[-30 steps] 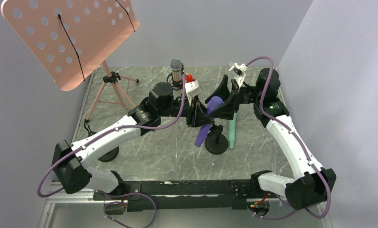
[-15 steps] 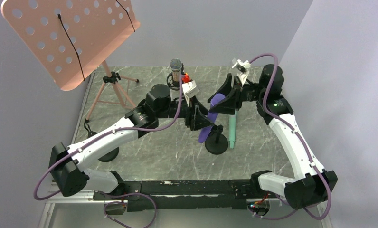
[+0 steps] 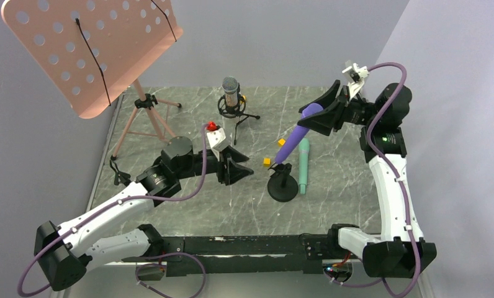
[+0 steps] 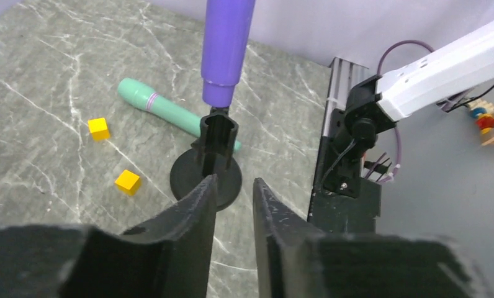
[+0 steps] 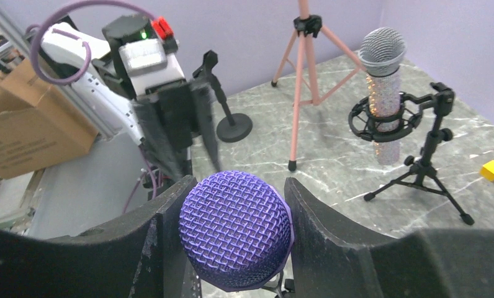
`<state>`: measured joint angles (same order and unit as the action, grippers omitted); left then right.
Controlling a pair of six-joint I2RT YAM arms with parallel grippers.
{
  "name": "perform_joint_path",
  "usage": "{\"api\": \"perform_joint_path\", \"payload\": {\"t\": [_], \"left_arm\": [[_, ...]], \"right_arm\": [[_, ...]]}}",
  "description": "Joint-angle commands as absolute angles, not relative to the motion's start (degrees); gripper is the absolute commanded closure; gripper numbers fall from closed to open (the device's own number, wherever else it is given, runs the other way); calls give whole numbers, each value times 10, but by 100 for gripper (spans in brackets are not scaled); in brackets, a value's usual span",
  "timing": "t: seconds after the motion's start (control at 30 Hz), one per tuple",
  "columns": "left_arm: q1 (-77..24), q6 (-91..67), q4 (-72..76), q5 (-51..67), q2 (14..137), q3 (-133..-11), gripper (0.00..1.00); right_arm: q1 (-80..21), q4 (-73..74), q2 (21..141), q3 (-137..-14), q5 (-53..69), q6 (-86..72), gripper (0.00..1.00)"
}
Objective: Attach the microphones to the stand
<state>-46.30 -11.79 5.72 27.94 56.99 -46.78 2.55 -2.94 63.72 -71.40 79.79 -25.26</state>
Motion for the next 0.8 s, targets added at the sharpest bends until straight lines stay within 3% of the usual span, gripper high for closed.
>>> {"api": "perform_joint_path", "payload": {"t": [0.0,0.1,0.23,0.77], "left_arm": [[-462,-41,71,280,625,-483,77],[-466,-24,77,309,677,-508,91],[-487,-7,79,298,738,-541,99],[-520,17,107,288,820,-567,100]], "right_arm": [[47,-76,615,-718,809,-298,96],[56,-76,611,-721,813,-304,96],[60,-78,605,-706,816,-305,96],[61,-110,599,-658,823,-321,96]]}}
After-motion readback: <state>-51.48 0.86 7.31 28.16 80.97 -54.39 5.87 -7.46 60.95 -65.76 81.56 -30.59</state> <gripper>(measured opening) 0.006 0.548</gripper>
